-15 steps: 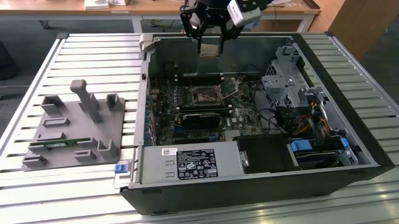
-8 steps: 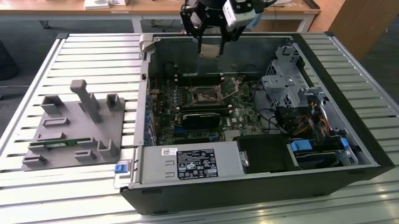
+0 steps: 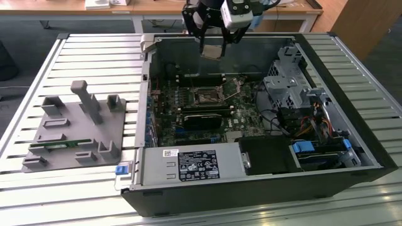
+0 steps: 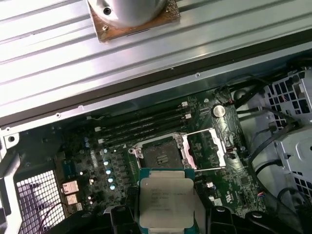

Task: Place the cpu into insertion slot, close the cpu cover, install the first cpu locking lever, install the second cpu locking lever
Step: 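Place the cpu into insertion slot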

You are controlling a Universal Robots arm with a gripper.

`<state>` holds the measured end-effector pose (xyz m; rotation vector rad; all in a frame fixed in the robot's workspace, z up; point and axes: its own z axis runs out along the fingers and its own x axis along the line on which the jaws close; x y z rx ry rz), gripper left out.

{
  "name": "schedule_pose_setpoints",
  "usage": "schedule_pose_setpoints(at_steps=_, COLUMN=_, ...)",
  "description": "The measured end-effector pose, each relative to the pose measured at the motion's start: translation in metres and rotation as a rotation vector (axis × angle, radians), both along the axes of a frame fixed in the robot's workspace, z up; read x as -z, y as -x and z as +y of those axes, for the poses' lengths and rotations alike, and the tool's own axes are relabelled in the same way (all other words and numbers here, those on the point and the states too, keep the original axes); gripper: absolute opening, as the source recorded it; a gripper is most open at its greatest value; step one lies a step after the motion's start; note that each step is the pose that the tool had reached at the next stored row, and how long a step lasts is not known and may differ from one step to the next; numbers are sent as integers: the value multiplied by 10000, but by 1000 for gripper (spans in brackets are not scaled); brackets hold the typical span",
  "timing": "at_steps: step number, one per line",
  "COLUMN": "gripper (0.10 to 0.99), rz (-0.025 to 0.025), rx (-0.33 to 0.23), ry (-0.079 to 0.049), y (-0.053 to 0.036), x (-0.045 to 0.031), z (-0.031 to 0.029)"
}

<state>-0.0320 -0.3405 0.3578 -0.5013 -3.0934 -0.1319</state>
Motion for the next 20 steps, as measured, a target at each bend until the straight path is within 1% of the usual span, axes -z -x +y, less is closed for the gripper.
schedule_pose_setpoints(at_steps=11, gripper=537, rz=0, rx=1512, ry=9, y=0, x=14, z=0)
schedule_pose_setpoints(at_steps=20, gripper=537, rz=0, rx=2084, ry=10, y=4, x=24, z=0)
